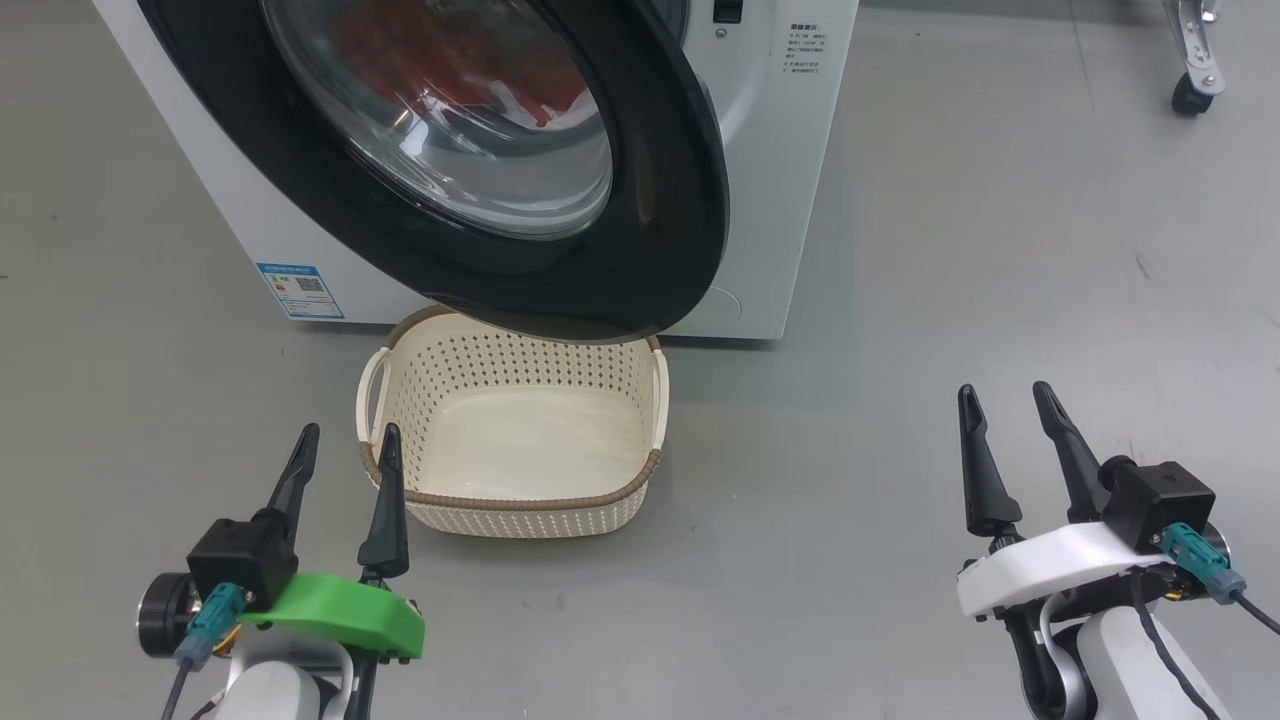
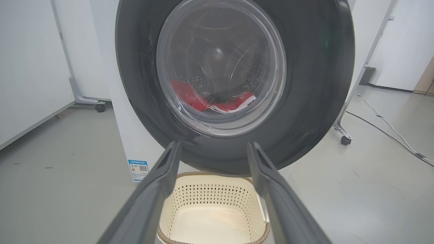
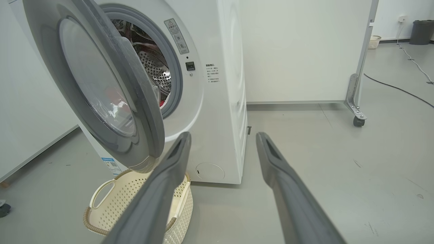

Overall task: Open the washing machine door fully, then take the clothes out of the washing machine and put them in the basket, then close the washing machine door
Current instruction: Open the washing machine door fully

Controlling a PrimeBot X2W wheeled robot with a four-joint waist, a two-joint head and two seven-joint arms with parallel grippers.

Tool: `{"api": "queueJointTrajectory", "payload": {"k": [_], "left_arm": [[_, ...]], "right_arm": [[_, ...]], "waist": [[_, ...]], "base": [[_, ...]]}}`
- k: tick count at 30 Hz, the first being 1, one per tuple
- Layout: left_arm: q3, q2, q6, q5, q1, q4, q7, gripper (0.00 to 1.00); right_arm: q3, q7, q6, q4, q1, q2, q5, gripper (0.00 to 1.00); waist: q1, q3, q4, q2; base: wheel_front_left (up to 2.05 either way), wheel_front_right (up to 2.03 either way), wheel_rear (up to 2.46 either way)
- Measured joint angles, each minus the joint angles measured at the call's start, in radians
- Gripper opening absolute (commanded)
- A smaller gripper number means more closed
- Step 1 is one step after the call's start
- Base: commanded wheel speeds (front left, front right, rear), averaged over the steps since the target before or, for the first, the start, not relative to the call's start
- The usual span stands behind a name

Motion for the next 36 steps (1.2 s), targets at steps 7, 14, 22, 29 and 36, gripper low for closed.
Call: {"api": "queueJointTrajectory", "payload": {"k": [7,14,22,29,36], "left_arm": [[-0.001,0.0,0.0,0.0,0.0,0.001,0.0,1.0],[-0.008,0.0,-0.001,0.0,0.0,0.001,0.0,1.0],[-0.029,0.001,-0.003,0.0,0.0,-0.007,0.0,1.0],[-0.044,0.001,-0.007,0.0,-0.001,-0.019,0.0,1.0],[-0.065,0.001,-0.01,0.0,-0.014,-0.023,0.0,1.0]], "right_arm": [[-0.001,0.0,0.0,-0.003,0.003,0.0,0.0,1.0],[-0.008,-0.003,0.001,-0.014,0.003,-0.001,0.0,0.0],[-0.012,0.003,0.024,-0.043,-0.014,-0.016,0.006,0.0],[-0.025,0.079,0.053,-0.082,-0.108,-0.029,0.077,0.0],[-0.081,0.198,0.067,-0.112,-0.24,0.001,0.268,0.0]], "waist": [[0.0,-0.001,0.001,0.0],[0.0,0.0,0.004,0.0],[0.0,0.029,0.015,0.0],[0.0,0.068,0.029,0.0],[0.0,0.117,0.048,0.0]], "base": [[0.0,0.0,0.0],[0.0,0.0,0.0],[0.0,0.0,0.0],[0.0,0.0,0.0],[0.0,0.0,0.0]]}}
